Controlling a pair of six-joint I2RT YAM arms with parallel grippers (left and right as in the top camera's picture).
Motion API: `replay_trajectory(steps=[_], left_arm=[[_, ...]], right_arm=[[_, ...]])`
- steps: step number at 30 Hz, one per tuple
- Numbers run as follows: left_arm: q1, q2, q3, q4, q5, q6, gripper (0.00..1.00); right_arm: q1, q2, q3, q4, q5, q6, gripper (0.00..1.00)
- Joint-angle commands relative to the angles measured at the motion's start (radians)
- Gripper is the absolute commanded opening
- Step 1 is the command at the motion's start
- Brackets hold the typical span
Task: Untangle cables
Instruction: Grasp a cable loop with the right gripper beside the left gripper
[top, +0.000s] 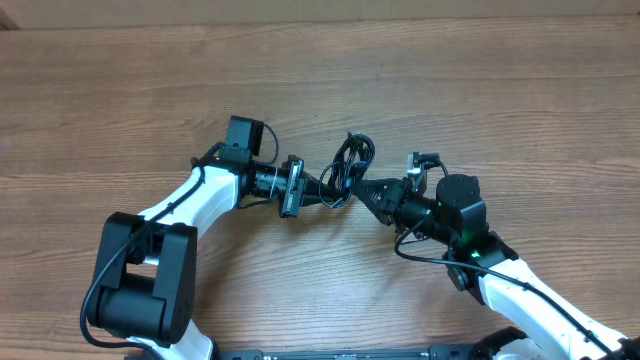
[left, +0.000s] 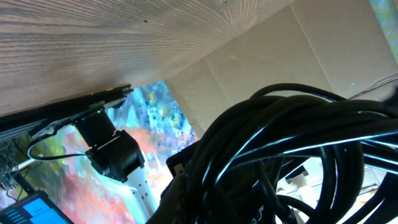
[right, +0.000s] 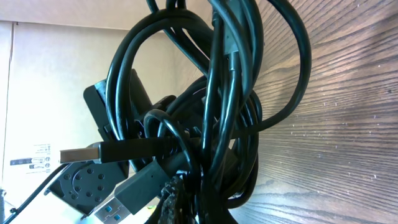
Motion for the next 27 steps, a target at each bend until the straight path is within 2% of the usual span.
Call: replay_trajectory(steps=[1,10,22,27], left_arm=[[-0.039,-0.014,0.013,-0.001,0.076,0.002,0.04],[-0.038,-0.014,0.013,-0.001,0.090,0.002,0.04],[-0.037,-0.014,0.013,-0.001,0.090,0.002,0.04],[-0.037,-0.014,0.013,-0.001,0.049,0.002,0.04]], right_arm=[[0.003,0.006,0.019,0.005,0.032,-0.021,0.04],[0.003,0.006,0.019,-0.004,0.036,-0.137,0.04],[0.002,0.006,0.019,-0.077,0.079,-0.140,0.04],[0.002,0.006,0.019,-0.130,0.120,-0.189,0.04]])
